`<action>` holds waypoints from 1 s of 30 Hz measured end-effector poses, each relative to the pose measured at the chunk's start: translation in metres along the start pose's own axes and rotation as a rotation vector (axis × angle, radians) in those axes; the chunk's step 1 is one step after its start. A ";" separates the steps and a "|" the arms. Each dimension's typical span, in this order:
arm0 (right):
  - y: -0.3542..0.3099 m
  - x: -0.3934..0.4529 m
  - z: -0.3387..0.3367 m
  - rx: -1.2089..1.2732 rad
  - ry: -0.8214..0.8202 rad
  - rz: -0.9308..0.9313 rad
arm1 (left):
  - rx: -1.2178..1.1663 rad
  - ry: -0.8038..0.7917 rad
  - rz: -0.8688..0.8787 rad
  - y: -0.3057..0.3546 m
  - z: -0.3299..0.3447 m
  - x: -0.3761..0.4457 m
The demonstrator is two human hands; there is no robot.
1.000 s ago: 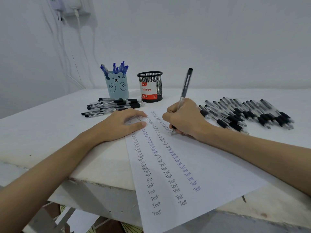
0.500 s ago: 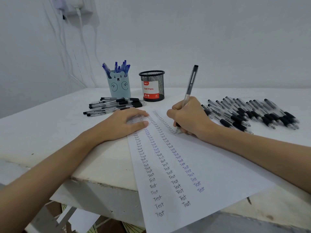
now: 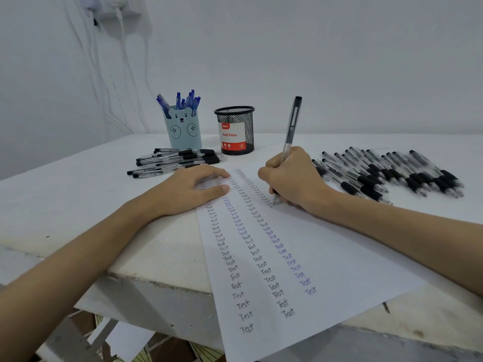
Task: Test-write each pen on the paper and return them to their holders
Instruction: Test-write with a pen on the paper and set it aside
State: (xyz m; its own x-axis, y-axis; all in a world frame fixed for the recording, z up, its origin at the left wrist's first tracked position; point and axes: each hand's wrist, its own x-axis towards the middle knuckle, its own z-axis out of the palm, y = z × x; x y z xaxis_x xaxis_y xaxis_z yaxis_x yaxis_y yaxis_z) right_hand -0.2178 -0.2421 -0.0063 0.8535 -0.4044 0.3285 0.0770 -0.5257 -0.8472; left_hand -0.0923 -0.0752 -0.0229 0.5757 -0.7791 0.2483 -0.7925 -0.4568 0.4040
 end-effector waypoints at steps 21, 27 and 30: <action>0.004 0.005 0.004 -0.060 0.049 0.048 | -0.016 0.005 -0.012 -0.001 0.001 0.000; 0.002 0.005 -0.003 0.109 0.055 0.190 | -0.014 0.004 -0.013 0.000 0.000 0.000; -0.002 0.007 -0.008 0.188 -0.003 0.292 | -0.009 0.006 -0.010 0.001 0.000 0.000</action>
State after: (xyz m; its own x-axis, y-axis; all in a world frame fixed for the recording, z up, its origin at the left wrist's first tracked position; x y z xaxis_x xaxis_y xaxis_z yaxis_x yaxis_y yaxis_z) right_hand -0.2159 -0.2505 0.0010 0.8551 -0.5150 0.0596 -0.0774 -0.2405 -0.9676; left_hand -0.0928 -0.0754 -0.0227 0.5849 -0.7718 0.2492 -0.7848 -0.4609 0.4144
